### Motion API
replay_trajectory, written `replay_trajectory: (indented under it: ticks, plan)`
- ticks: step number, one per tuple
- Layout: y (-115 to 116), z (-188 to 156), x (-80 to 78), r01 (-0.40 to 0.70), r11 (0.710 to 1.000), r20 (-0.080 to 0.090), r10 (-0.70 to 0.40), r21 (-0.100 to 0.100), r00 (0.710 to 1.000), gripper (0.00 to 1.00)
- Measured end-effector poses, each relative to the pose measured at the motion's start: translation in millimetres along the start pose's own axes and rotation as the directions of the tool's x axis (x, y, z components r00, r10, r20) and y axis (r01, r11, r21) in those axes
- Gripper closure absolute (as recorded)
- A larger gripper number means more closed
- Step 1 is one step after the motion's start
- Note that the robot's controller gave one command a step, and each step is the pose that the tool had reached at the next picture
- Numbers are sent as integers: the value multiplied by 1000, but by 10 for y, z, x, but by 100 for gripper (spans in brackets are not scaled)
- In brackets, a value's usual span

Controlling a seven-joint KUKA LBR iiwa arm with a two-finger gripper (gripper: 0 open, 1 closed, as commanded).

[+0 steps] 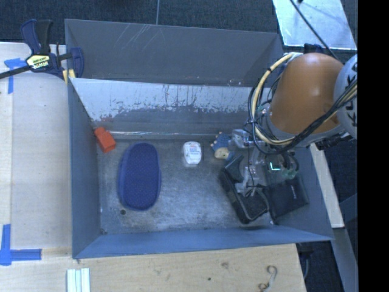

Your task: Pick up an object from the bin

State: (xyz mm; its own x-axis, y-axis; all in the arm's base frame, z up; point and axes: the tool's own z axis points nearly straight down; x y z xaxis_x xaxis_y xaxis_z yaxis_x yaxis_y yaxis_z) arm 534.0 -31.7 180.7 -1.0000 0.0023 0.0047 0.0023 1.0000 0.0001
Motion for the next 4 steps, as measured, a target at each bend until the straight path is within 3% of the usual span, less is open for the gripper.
replay_trajectory:
  ticks: [1,3,4]
  plan:
    - [-340,1079,99,-397,918,4,397,-5,918,0]
    - [-554,711,451,-551,834,1,551,-1,834,0]
    - [-790,1119,444,-757,653,-12,757,-1,653,0]
